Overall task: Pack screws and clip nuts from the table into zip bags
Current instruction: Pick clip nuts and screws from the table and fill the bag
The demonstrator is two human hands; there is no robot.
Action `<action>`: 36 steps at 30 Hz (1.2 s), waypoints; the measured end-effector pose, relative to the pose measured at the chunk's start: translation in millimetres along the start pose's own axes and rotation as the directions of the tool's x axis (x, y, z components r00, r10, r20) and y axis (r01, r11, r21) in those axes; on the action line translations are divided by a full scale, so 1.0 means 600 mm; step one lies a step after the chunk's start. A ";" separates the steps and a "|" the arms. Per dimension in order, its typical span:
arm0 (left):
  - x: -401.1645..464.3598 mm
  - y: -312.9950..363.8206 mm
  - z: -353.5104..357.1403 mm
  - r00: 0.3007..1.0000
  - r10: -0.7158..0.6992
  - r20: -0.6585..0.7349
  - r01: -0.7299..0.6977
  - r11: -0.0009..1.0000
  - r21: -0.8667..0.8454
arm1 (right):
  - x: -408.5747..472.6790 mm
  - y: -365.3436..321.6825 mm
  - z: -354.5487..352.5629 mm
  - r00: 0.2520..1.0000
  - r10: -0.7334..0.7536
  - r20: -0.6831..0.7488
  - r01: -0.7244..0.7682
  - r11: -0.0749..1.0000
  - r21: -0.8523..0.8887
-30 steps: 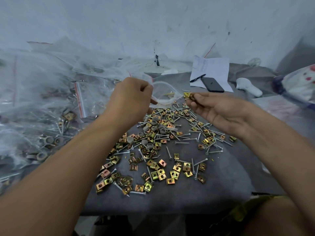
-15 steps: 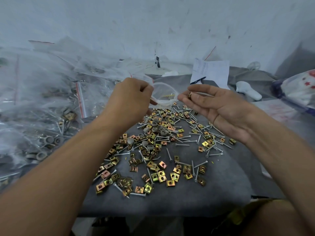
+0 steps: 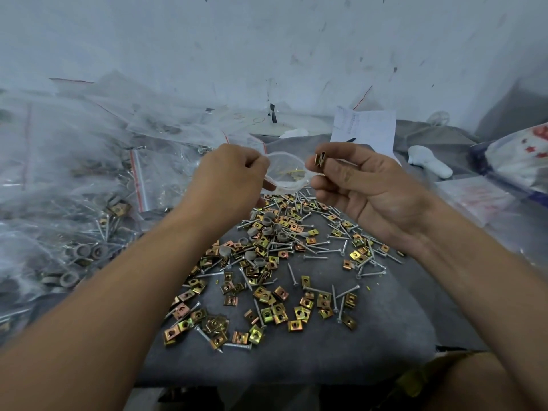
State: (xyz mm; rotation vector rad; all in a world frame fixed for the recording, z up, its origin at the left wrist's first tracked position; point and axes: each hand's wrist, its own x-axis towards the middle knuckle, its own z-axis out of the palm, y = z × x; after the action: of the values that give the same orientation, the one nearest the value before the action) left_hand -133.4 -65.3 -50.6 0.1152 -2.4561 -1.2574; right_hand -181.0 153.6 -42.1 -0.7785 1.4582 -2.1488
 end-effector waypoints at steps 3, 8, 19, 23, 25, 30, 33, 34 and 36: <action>-0.001 0.000 -0.001 1.000 0.005 0.009 -0.005 1.000 -0.013 | 0.003 0.005 -0.002 0.999 0.010 0.033 -0.011 1.000 0.026; -0.002 0.000 0.001 1.000 0.009 0.007 -0.009 1.000 -0.003 | 0.010 0.006 0.000 0.997 -0.006 0.070 -0.003 0.993 0.121; -0.008 0.009 0.001 1.000 0.007 -0.017 -0.007 1.000 0.023 | 0.015 0.009 0.029 0.996 -0.051 0.076 0.029 0.965 0.259; -0.008 0.010 -0.002 1.000 0.009 -0.019 -0.009 1.000 0.025 | 0.014 0.008 0.040 0.997 -0.059 0.042 0.046 0.961 0.272; -0.008 0.009 -0.003 1.000 0.014 -0.022 -0.013 0.999 0.029 | 0.014 0.007 0.044 0.998 -0.060 0.028 0.051 0.964 0.261; -0.006 0.006 -0.002 1.000 0.021 -0.016 -0.020 0.999 0.047 | 0.015 0.010 0.042 0.999 -0.029 0.032 0.021 0.973 0.230; -0.004 0.004 -0.001 0.999 0.030 -0.024 -0.028 0.997 0.067 | 0.016 0.010 0.041 0.999 -0.029 0.042 0.019 0.978 0.208; -0.004 0.004 -0.001 0.999 0.035 -0.026 -0.033 0.997 0.074 | 0.017 0.010 0.041 0.999 -0.031 0.044 0.022 0.979 0.202; -0.004 0.004 -0.002 0.999 0.039 -0.026 -0.037 0.997 0.073 | 0.017 0.009 0.042 0.999 -0.031 0.039 0.022 0.977 0.212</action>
State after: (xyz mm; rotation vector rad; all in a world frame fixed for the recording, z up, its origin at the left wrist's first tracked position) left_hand -130.7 -64.3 -48.7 0.1037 -2.4690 -1.1439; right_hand -171.8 128.1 -37.8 -0.7639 1.1801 -2.2471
